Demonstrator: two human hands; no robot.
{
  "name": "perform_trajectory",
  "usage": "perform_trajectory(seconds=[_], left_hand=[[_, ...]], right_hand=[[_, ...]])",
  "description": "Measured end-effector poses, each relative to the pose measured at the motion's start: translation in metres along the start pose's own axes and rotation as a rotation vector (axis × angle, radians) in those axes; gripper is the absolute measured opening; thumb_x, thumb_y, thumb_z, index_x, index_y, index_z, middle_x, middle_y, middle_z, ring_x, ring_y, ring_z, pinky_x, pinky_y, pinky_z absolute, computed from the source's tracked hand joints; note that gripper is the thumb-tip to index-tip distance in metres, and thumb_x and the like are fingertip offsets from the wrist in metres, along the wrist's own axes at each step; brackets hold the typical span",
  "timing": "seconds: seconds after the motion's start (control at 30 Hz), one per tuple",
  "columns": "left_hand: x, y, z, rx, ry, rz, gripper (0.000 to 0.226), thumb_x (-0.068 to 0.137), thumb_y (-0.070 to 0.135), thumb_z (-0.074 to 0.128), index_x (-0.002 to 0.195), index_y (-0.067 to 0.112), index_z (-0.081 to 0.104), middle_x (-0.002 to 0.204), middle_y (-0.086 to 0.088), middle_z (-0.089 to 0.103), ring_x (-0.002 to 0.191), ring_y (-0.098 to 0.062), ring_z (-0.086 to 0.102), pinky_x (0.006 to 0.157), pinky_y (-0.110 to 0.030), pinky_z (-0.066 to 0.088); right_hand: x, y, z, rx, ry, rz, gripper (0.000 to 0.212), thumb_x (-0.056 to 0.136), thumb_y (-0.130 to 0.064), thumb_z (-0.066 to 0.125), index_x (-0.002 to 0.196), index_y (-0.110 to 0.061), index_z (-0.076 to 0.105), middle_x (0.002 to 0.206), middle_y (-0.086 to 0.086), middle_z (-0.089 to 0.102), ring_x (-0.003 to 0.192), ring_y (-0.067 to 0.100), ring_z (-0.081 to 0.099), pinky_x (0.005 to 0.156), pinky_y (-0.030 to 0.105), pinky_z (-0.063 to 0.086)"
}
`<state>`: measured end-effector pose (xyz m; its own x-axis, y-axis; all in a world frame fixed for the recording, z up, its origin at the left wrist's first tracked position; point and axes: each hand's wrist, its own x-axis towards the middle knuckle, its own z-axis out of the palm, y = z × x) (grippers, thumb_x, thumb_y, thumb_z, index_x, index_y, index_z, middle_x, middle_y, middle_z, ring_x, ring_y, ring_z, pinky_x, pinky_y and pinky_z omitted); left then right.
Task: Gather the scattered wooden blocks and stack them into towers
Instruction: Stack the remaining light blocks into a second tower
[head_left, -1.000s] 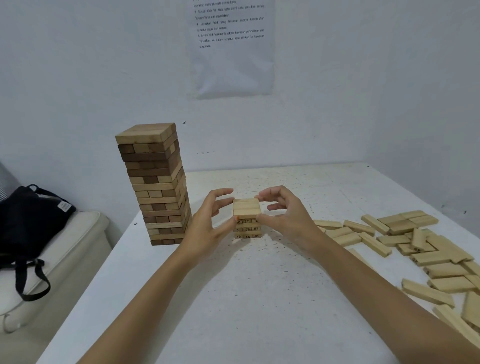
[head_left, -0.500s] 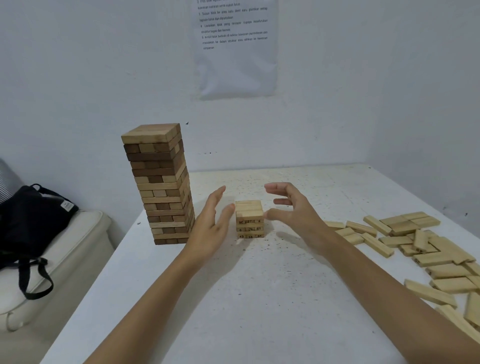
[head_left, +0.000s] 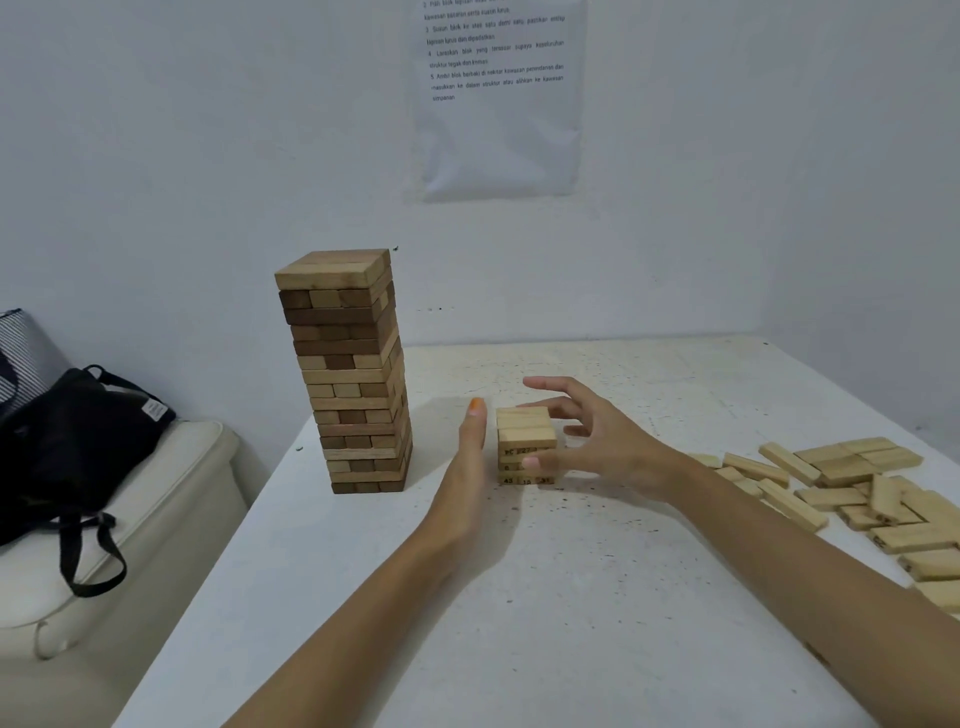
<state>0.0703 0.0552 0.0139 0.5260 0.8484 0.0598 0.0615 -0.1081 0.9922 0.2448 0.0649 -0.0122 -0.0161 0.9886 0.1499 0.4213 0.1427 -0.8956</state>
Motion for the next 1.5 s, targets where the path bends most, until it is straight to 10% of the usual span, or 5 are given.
perform_trajectory(seconds=[0.67,0.9,1.1,1.33,1.5], left_hand=[[0.007,-0.003,0.0,-0.122,-0.034,-0.118,0.028,0.101,0.043,0.007,0.097,0.049,0.034,0.087,0.036,0.038,0.059,0.035,0.043,0.055,0.01,0.032],[-0.004,0.006,0.005,-0.125,-0.049,-0.062,0.037,0.103,0.035,0.005,0.087,0.038,0.039,0.067,0.039,0.047,0.049,0.031,0.044,0.049,0.008,0.031],[0.003,0.003,0.003,-0.239,-0.006,-0.154,0.057,0.099,0.049,0.006,0.147,0.025,0.026,0.101,0.031,0.05,0.058,0.025,0.043,0.056,-0.019,0.039],[0.01,-0.01,0.001,-0.24,-0.008,-0.139,0.053,0.098,0.055,0.008,0.127,0.035,0.047,0.098,0.029,0.063,0.079,0.022,0.053,0.071,0.003,0.035],[0.006,-0.008,0.009,-0.217,-0.003,-0.112,0.038,0.099,0.051,0.009,0.099,0.042,0.046,0.067,0.034,0.062,0.059,0.028,0.051,0.054,0.006,0.037]], right_hand=[[0.002,0.003,0.003,0.058,0.082,0.023,0.071,0.065,-0.026,0.089,0.125,-0.042,0.054,0.111,-0.01,0.069,0.117,0.008,0.056,0.111,0.045,0.035],[0.001,-0.005,-0.01,0.141,-0.01,0.119,0.083,0.069,-0.05,0.072,0.143,-0.042,0.035,0.144,-0.012,0.044,0.133,0.008,0.039,0.113,0.037,0.028],[-0.014,-0.026,0.011,0.415,0.427,0.282,0.052,0.101,-0.04,0.033,0.147,-0.015,0.035,0.15,0.004,0.039,0.136,0.022,0.039,0.118,0.048,0.023],[-0.024,-0.026,0.063,0.527,0.337,0.3,0.04,0.102,-0.05,0.019,0.093,-0.035,0.055,0.111,-0.008,0.063,0.106,0.003,0.053,0.111,0.031,0.026],[-0.021,-0.018,0.07,0.559,0.285,0.295,0.061,0.098,-0.062,0.019,0.132,-0.028,0.055,0.129,-0.006,0.06,0.123,0.008,0.05,0.115,0.036,0.027]])
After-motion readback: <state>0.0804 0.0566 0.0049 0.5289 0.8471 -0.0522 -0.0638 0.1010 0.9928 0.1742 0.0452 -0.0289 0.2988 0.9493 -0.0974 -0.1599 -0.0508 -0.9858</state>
